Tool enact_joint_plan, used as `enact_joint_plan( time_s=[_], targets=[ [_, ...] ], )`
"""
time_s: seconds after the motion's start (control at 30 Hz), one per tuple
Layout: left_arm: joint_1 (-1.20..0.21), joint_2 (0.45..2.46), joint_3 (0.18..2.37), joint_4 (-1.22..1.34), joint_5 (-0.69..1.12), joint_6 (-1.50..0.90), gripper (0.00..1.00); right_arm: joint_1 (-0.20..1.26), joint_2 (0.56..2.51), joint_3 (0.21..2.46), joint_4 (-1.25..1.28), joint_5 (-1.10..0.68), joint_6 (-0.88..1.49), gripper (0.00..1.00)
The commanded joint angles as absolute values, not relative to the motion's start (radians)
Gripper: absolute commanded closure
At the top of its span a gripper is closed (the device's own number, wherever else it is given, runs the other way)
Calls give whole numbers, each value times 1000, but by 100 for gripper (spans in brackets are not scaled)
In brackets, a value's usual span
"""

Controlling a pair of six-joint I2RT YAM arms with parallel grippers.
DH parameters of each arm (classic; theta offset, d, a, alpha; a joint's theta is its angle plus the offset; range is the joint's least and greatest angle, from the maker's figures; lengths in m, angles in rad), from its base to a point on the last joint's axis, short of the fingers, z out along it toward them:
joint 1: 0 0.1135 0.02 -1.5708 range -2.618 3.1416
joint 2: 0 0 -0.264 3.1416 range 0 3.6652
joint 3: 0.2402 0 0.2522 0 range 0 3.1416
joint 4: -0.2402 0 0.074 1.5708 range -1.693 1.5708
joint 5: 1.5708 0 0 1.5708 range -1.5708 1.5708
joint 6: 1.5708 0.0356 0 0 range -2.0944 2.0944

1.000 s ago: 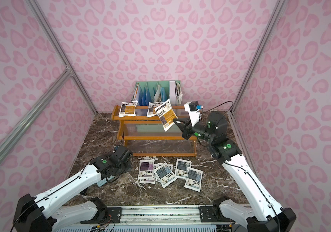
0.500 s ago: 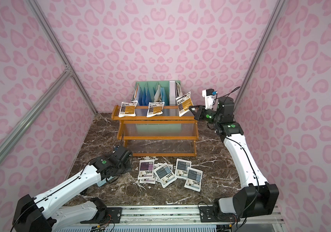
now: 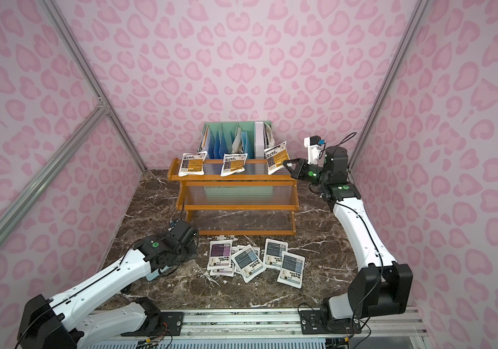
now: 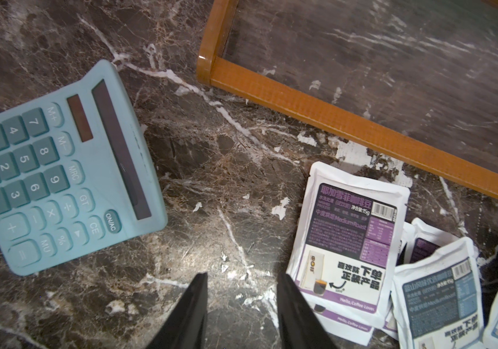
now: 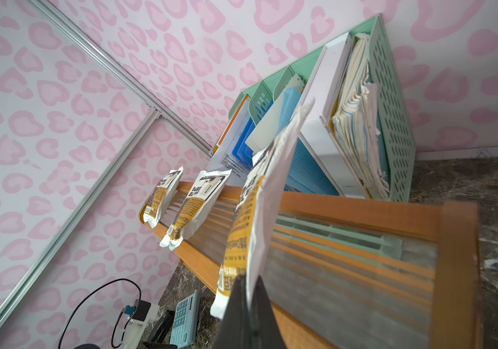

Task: Place the bagged coffee beans on the shelf by color
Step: Place the bagged coffee beans on the shelf.

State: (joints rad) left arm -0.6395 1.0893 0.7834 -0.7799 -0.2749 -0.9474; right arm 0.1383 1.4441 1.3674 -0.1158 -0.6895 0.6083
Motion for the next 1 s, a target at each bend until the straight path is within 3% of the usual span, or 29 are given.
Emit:
enact_joint_plan(
  time_s=[0.0, 0.13, 0.57, 0.8, 0.97],
  targets=[
    [-638, 1075, 776, -806, -290, -966, 57, 146, 1450, 1370, -128, -647, 596, 90],
    [-639, 1059, 764, -807, -291, -980, 55, 177, 1461, 1390, -196, -583, 547, 71],
    [-639, 1071, 769, -801, -288, -976, 52, 249, 1429, 1500, -483, -314, 367, 37],
    [-639, 1098, 775, -771, -262, -957, 50, 297, 1308, 1474, -557, -187, 306, 35],
    [-640, 1119, 767, -731, -195, -919, 42, 419, 1131, 1231, -415, -255, 360, 35]
  ],
)
